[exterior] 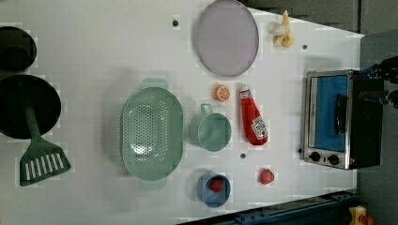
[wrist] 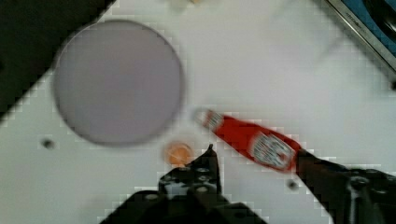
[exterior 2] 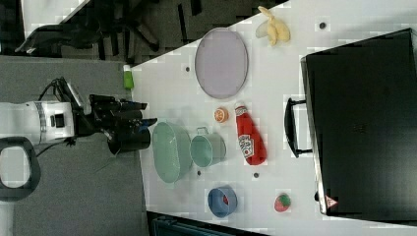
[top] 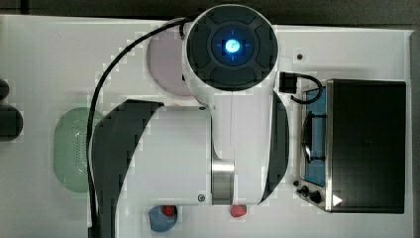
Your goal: Flap open oven.
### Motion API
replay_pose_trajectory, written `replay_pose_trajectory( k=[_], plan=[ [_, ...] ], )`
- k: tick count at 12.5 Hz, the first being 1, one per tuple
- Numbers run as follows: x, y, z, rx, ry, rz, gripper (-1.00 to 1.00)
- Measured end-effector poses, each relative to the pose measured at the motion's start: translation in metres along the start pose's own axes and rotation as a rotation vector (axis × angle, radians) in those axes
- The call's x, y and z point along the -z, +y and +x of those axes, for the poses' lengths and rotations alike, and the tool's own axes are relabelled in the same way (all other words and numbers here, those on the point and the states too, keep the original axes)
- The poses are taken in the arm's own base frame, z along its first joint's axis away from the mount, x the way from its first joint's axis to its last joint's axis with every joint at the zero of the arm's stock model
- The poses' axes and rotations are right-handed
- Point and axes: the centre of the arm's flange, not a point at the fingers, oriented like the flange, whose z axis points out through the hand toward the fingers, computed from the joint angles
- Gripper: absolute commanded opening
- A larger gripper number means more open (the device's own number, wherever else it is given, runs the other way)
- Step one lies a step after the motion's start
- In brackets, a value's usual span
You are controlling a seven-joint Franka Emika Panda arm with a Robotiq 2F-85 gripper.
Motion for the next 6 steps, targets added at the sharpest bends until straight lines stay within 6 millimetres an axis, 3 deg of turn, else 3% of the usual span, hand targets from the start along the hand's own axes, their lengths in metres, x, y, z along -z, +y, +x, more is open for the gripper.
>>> replay_pose_trajectory(
  k=[2,3,5,6],
  plan=[
    [-0.004,0.054,-0.036,-0.011,-0.109,-0.129,0.79],
    [0.008,0.075,-0.045,-0.027,-0.113,-0.13,0.99],
    [0.05,0.097,-0.05,-0.053,-0.041,-0.058,1.0],
    [0.07,0.103,-0.052,-0.059,-0.008,-0.026,0.9]
  ],
)
